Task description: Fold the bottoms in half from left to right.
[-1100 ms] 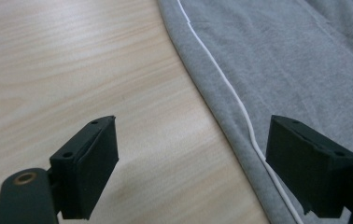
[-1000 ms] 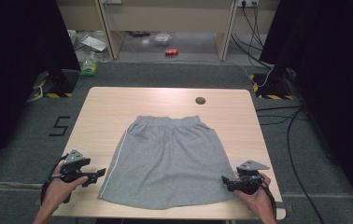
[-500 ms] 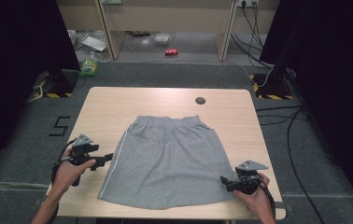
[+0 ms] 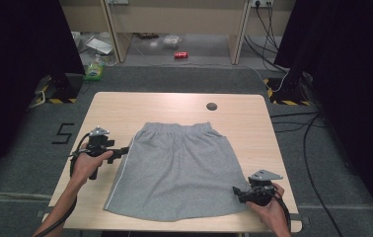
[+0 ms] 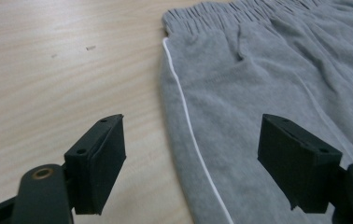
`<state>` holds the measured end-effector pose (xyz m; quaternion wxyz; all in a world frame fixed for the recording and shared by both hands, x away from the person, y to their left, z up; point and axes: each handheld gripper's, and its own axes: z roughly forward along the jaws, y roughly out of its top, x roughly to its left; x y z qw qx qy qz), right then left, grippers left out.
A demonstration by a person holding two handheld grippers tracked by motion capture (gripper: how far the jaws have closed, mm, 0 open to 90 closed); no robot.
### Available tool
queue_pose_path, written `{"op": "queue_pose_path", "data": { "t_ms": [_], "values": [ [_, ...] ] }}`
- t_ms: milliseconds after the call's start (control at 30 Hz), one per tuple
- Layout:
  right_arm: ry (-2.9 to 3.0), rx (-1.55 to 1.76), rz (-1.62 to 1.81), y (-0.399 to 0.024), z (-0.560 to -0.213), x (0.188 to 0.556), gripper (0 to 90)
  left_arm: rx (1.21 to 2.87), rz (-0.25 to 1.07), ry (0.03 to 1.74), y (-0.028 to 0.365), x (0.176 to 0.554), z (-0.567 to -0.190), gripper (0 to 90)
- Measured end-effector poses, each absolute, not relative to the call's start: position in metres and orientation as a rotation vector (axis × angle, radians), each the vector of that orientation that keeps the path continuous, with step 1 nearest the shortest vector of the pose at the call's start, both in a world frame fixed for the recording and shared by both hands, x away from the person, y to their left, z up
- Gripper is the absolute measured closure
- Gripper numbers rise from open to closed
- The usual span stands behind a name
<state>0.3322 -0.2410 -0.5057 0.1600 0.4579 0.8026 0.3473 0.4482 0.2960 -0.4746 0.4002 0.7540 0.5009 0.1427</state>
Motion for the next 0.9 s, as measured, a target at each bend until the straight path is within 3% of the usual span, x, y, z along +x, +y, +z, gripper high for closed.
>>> {"op": "queue_pose_path", "data": {
  "t_ms": [900],
  "values": [
    [2.296, 1.297, 1.006, -0.238, -0.505, 0.332, 25.2, 1.928, 0.317, 1.330, 0.251, 0.533, -0.483, 42.6]
  ]
}}
